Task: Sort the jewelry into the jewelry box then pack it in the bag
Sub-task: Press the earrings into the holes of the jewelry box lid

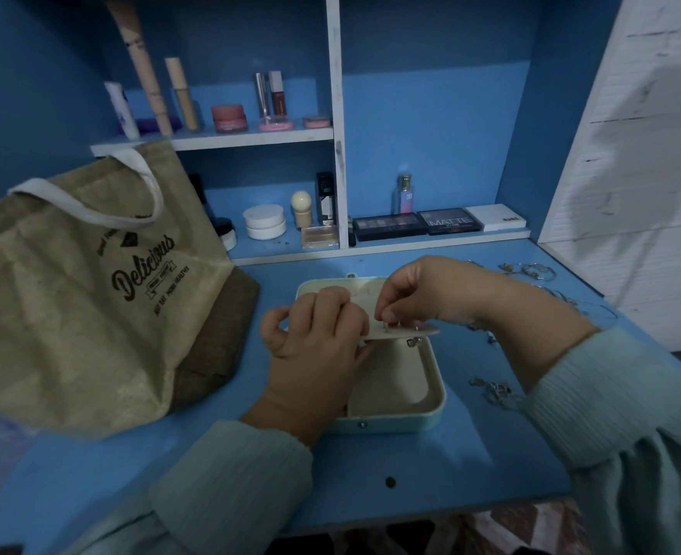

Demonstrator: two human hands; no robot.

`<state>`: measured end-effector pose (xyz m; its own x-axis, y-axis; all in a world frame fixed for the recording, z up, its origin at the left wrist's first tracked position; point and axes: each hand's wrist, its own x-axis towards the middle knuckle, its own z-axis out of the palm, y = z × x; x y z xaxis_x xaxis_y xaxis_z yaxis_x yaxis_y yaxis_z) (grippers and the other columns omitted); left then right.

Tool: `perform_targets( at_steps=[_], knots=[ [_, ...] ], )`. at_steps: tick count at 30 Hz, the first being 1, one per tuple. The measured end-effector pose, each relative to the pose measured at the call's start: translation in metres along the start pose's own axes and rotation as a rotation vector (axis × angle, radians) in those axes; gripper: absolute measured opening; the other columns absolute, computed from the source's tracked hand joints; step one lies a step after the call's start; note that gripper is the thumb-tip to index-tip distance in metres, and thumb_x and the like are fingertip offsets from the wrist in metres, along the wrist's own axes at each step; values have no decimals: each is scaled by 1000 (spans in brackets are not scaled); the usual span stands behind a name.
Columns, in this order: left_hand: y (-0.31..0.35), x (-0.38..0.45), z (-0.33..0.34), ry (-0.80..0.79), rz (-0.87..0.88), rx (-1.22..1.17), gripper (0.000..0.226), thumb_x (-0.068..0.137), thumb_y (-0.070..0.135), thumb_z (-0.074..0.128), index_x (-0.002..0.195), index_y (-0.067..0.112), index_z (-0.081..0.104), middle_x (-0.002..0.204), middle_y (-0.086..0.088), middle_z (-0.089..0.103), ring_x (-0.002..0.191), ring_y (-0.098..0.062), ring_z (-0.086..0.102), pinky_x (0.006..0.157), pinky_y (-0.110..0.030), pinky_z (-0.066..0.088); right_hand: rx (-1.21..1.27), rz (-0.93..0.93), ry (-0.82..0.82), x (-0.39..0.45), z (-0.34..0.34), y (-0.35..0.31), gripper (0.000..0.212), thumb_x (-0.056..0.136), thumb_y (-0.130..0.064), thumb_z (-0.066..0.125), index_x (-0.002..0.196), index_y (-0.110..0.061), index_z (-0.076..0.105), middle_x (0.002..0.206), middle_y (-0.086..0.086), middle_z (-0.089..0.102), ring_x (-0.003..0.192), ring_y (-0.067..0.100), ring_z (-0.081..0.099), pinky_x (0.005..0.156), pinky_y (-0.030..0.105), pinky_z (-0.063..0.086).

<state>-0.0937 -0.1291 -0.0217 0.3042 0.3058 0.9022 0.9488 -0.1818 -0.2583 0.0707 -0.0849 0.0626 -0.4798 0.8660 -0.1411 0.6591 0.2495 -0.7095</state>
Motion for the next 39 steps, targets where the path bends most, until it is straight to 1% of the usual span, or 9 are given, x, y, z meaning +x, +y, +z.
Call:
perform_targets(
  at_steps=[8, 11, 15, 19, 23, 26, 28, 33, 39],
  knots=[
    [1, 0, -1, 8, 5, 8, 20, 79, 39, 54, 82, 22, 43, 100, 1, 40, 88, -20, 41, 79, -36, 24, -89, -33, -7, -1, 0, -2, 17, 84, -12, 65, 76, -27, 68, 75, -4, 68, 58, 3, 53, 57, 10, 45],
    [1, -1, -1, -8, 7, 2, 20, 80, 40, 52, 83, 23, 42, 101, 2, 40, 90, -19, 41, 80, -37, 24, -157, -51, -20, -1, 0, -5, 18, 85, -13, 64, 75, -28, 66, 70, -12, 65, 55, -3, 54, 60, 10, 44],
    [1, -1, 0, 1, 15, 22, 22, 78, 39, 56, 82, 23, 42, 100, 2, 40, 89, -19, 42, 80, -37, 24, -254, -69, -31, 2, -2, -8, 17, 84, -14, 65, 75, -29, 67, 62, -16, 61, 47, -9, 51, 52, 4, 39],
    [1, -1, 1, 23, 13, 16, 21, 77, 37, 60, 78, 22, 46, 98, 2, 41, 87, -19, 42, 79, -36, 24, -253, -63, -45, 2, -2, -7, 14, 82, -17, 68, 75, -28, 69, 70, -13, 66, 56, -3, 54, 53, 5, 40],
    [1, -1, 1, 26, 18, 28, 22, 79, 39, 57, 80, 23, 43, 98, 3, 41, 88, -18, 42, 80, -36, 24, -299, -56, -56, 2, -2, -8, 11, 82, -20, 68, 76, -29, 69, 63, -19, 63, 55, -6, 52, 55, 7, 38],
    [1, -2, 0, 22, 24, 18, 22, 78, 38, 57, 80, 23, 42, 98, 2, 41, 88, -18, 42, 80, -36, 24, -352, -61, -107, 4, -4, -9, 11, 88, -20, 60, 85, -30, 66, 79, -13, 65, 70, 1, 56, 64, 14, 41],
    [0, -1, -1, 16, 32, 16, 21, 77, 38, 56, 81, 22, 43, 98, 2, 41, 87, -19, 42, 79, -36, 24, -346, -57, -150, 3, -6, -10, 14, 91, -18, 55, 89, -30, 61, 79, -14, 64, 70, 2, 58, 63, 13, 40],
    [1, -1, -1, 17, 16, 9, 21, 78, 38, 55, 80, 22, 41, 98, 2, 40, 87, -18, 42, 79, -36, 24, -455, -83, -179, 5, -7, -14, 20, 88, -17, 56, 78, -34, 58, 80, -16, 61, 75, 5, 58, 65, 15, 41],
    [2, 0, -1, 21, 10, -13, 18, 80, 38, 52, 79, 23, 42, 98, 3, 40, 88, -18, 42, 79, -36, 24, -548, -101, -186, 10, -4, -18, 13, 86, -19, 57, 83, -30, 62, 82, -15, 60, 79, 7, 55, 66, 16, 42]
  ],
)
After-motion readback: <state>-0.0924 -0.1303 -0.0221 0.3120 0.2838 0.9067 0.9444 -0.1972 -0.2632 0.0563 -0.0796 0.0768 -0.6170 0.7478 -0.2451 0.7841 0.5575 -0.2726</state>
